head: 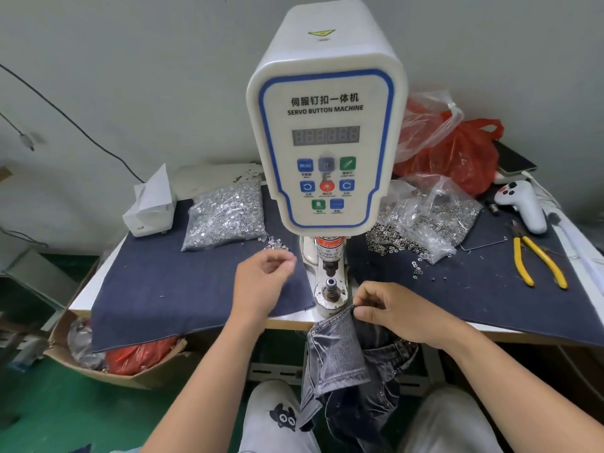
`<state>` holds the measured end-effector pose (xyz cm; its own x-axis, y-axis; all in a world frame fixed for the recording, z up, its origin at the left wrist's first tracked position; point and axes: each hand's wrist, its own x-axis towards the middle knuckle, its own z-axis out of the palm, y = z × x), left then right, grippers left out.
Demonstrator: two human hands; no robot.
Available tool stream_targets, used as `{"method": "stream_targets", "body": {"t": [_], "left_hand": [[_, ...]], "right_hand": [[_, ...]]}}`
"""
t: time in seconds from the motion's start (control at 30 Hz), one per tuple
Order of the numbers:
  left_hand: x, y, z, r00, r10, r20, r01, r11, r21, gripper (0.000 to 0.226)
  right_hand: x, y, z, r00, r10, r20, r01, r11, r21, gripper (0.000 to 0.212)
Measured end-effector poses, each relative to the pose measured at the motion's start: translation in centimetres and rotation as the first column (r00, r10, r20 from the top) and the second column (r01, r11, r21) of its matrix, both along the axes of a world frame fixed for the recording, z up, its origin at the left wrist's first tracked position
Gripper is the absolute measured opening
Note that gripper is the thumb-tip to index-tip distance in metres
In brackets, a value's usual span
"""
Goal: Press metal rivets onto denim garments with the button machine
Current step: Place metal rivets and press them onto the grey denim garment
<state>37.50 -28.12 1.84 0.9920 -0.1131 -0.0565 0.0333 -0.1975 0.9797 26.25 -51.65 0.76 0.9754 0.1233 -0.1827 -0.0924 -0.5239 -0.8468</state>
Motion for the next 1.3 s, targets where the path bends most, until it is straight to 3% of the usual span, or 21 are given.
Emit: {"method": "stream_targets", "body": {"t": [0.1, 0.27, 0.5, 1.03, 1.3], "left_hand": [[-2.3, -0.5, 0.0, 0.997, -0.063, -0.053, 0.056, 0.990, -0.126, 0.013], [-4.2, -1.4, 0.1, 0.986, -0.169, -0.008, 0.168, 0.982, -0.081, 0.011], [-4.9, -3.1, 0.2, 0.973, -0.188, -0.135, 0.169, 0.976, -0.139, 0.015], [-4.7, -2.6, 0.4, 0.964, -0.222, -0.147, 0.210, 0.973, -0.095, 0.013], [-4.7, -2.5, 0.8, 0.967, -0.242, -0.085, 0.242, 0.970, -0.011, 0.006]], "right_hand": [[-0.1, 0.1, 0.0, 1.000, 0.001, -0.008, -0.001, 1.000, 0.011, 0.014], [-0.2, 0.1, 0.1, 1.000, -0.007, -0.008, 0.007, 1.000, 0.015, 0.013], [-0.3, 0.3, 0.3, 1.000, -0.012, -0.006, 0.013, 1.000, 0.015, 0.012], [-0.1, 0.1, -0.2, 1.000, 0.002, 0.009, -0.002, 1.000, 0.026, 0.016], [-0.1, 0.1, -0.3, 1.000, 0.000, 0.012, 0.000, 1.000, 0.020, 0.013]]}}
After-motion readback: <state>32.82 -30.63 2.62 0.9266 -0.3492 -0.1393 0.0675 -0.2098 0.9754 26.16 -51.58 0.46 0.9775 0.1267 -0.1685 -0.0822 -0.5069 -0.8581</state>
